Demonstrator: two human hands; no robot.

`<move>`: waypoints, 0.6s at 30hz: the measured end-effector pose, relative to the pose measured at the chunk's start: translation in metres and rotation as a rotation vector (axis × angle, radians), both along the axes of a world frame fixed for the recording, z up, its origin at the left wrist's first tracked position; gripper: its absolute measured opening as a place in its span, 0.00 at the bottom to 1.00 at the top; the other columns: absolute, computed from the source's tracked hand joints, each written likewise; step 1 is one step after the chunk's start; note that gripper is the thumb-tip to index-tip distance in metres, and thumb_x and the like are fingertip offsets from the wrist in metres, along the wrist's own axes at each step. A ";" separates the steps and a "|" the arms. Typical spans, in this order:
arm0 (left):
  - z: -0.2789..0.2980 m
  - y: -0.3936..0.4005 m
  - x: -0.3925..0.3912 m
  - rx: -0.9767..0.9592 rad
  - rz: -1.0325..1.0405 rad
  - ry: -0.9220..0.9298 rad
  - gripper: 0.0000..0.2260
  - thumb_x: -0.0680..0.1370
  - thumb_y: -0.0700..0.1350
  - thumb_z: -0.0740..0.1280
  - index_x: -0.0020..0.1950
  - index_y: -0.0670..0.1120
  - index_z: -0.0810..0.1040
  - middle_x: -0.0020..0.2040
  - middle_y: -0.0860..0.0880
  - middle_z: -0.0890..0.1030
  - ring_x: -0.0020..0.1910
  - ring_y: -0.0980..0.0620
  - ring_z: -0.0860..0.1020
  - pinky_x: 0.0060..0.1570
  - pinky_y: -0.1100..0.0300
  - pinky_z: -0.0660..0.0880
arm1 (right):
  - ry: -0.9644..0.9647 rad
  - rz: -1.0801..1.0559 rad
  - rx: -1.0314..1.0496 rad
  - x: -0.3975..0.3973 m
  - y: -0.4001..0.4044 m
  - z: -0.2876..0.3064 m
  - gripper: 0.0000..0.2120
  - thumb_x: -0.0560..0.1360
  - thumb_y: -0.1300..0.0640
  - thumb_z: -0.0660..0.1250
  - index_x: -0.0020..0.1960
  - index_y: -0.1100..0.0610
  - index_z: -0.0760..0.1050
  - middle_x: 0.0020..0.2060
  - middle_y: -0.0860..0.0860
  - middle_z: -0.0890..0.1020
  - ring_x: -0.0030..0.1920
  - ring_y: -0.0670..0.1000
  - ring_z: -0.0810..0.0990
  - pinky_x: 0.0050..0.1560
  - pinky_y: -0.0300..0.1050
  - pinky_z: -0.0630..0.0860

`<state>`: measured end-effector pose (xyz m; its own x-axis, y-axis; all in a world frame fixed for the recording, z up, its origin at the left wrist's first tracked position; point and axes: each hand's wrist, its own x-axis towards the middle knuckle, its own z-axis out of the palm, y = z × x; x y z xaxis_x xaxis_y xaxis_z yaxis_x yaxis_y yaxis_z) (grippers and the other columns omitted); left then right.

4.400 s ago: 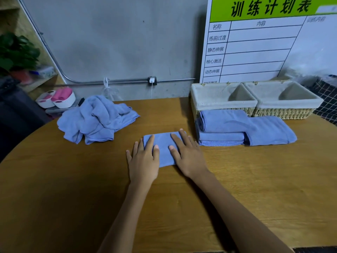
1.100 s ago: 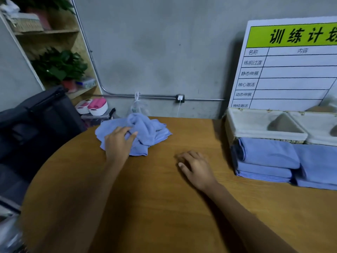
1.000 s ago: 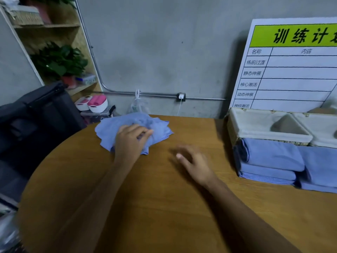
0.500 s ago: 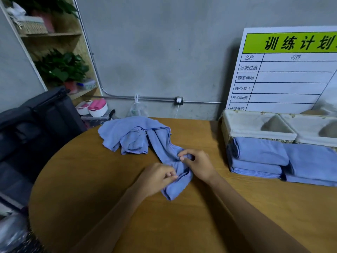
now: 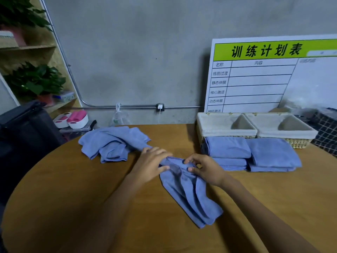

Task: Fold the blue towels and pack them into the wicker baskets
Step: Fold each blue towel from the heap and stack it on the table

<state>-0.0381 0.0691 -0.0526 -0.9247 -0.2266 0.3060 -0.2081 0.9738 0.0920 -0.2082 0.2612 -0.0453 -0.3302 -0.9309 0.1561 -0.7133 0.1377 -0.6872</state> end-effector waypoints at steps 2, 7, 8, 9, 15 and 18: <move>-0.004 -0.005 -0.007 -0.151 -0.091 -0.021 0.10 0.77 0.57 0.69 0.55 0.55 0.81 0.49 0.57 0.81 0.53 0.51 0.78 0.57 0.54 0.60 | 0.053 -0.006 0.049 -0.006 0.004 0.000 0.07 0.77 0.63 0.70 0.53 0.55 0.80 0.47 0.52 0.83 0.47 0.50 0.79 0.46 0.42 0.72; 0.030 -0.003 0.004 0.084 -0.080 -0.136 0.24 0.75 0.73 0.56 0.48 0.55 0.80 0.44 0.58 0.82 0.43 0.59 0.76 0.47 0.62 0.68 | 0.119 -0.068 0.021 -0.022 0.017 0.007 0.07 0.77 0.63 0.69 0.54 0.56 0.78 0.46 0.48 0.81 0.45 0.47 0.77 0.43 0.30 0.68; 0.035 -0.007 0.010 0.128 -0.069 -0.146 0.26 0.76 0.73 0.54 0.47 0.55 0.80 0.43 0.57 0.82 0.42 0.58 0.77 0.44 0.59 0.72 | 0.128 -0.076 0.016 -0.025 0.018 0.009 0.07 0.78 0.63 0.69 0.55 0.56 0.78 0.46 0.48 0.81 0.46 0.47 0.77 0.43 0.30 0.68; 0.041 -0.012 0.015 0.152 -0.054 -0.132 0.27 0.77 0.73 0.52 0.47 0.55 0.80 0.42 0.56 0.82 0.41 0.58 0.78 0.43 0.56 0.74 | 0.130 -0.078 0.010 -0.027 0.018 0.012 0.06 0.78 0.62 0.68 0.54 0.56 0.79 0.47 0.48 0.82 0.47 0.47 0.78 0.43 0.30 0.68; 0.068 -0.008 0.014 0.211 0.006 -0.072 0.16 0.74 0.69 0.65 0.46 0.58 0.82 0.42 0.57 0.83 0.42 0.58 0.79 0.45 0.59 0.75 | 0.169 -0.065 -0.144 -0.025 0.009 0.053 0.03 0.77 0.63 0.69 0.46 0.58 0.81 0.40 0.48 0.83 0.42 0.43 0.77 0.45 0.36 0.70; 0.081 0.001 0.010 0.207 -0.045 0.051 0.21 0.74 0.69 0.63 0.39 0.53 0.81 0.34 0.54 0.80 0.37 0.54 0.78 0.39 0.57 0.73 | 0.223 -0.061 -0.212 -0.031 0.012 0.082 0.03 0.76 0.63 0.70 0.45 0.58 0.82 0.39 0.49 0.83 0.41 0.46 0.78 0.46 0.37 0.71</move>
<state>-0.0278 0.0701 0.0286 -0.9197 -0.2487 0.3038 -0.1552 0.9410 0.3006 -0.2389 0.2737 0.0369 -0.3202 -0.8495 0.4194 -0.8446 0.0555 -0.5326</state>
